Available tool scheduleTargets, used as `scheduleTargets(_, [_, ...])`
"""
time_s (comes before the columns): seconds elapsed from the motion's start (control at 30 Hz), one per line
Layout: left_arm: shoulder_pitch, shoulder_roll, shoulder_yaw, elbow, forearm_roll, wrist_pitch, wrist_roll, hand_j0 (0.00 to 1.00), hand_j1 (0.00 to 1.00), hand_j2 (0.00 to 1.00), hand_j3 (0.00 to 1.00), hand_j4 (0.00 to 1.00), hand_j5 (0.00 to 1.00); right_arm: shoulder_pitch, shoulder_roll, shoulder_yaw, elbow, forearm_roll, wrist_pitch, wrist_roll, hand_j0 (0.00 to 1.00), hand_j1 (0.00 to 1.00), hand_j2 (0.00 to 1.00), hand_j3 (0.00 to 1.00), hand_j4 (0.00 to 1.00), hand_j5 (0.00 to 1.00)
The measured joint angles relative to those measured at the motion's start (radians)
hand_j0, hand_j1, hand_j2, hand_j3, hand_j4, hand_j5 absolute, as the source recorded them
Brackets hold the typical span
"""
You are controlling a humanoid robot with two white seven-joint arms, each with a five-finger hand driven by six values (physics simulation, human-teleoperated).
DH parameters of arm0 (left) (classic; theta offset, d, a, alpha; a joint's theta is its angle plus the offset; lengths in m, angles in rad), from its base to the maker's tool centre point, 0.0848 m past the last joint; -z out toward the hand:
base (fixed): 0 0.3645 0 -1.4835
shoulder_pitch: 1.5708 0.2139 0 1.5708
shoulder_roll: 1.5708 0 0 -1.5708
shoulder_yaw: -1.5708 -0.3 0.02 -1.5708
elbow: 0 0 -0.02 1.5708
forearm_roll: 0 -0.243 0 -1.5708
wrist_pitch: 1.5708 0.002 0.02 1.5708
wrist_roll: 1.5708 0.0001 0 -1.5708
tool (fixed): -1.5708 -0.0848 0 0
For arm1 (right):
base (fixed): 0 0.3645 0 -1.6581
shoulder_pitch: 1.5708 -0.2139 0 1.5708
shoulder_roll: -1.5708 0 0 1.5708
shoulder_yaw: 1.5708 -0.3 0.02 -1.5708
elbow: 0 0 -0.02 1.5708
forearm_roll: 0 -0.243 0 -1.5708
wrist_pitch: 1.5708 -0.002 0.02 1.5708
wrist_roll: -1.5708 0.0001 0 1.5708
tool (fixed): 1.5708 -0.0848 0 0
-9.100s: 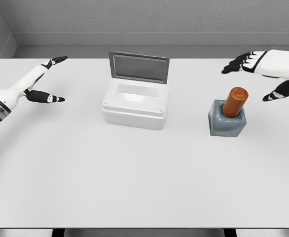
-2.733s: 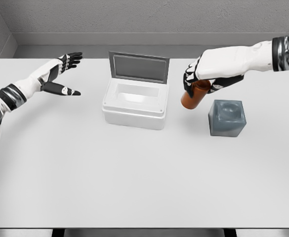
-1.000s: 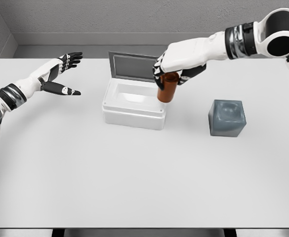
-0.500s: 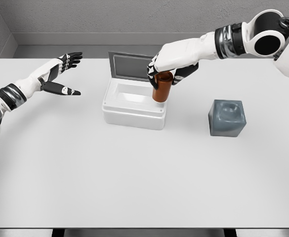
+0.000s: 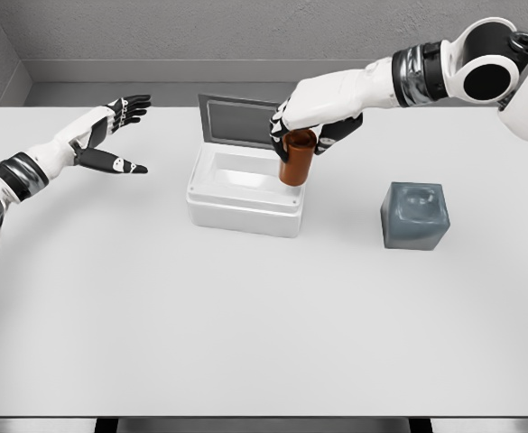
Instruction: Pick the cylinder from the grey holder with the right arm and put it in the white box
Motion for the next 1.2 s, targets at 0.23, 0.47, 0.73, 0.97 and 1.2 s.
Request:
scheduleTargets(0.23, [0.0,0.0,0.0,0.001,0.0,0.0,0.0,1.0,1.0,1.0,1.0,1.0,1.0,0.0,0.002,-0.011,0.0,0.025,0.0,0.0,0.82,0.82,0.82,0.82,0.82,0.82])
scheduleTargets(0.47, [0.0,0.0,0.0,0.001,0.0,0.0,0.0,1.0,1.0,1.0,1.0,1.0,1.0,0.002,0.003,-0.016,-0.001,0.037,0.0,0.0,0.94,0.94,0.94,0.94,0.94,0.94])
scheduleTargets(0.73, [0.0,0.0,0.0,0.0,0.0,0.0,0.0,1.0,1.0,1.0,1.0,1.0,1.0,-0.012,-0.044,-0.112,-0.07,0.029,0.0,0.0,1.0,1.0,1.0,1.0,1.0,1.0])
scheduleTargets(0.97, [-0.035,-0.003,0.0,0.001,-0.026,0.0,0.0,1.0,1.0,1.0,1.0,1.0,1.0,0.04,-0.214,-0.158,-0.216,-0.022,0.0,0.0,1.0,1.0,1.0,1.0,1.0,1.0])
scheduleTargets(1.2, [-0.11,-0.024,-0.002,0.037,-0.105,0.0,0.0,1.0,1.0,1.0,1.0,1.0,1.0,0.114,-0.45,-0.157,-0.292,-0.094,-0.001,0.0,1.0,1.0,1.0,1.0,1.0,1.0])
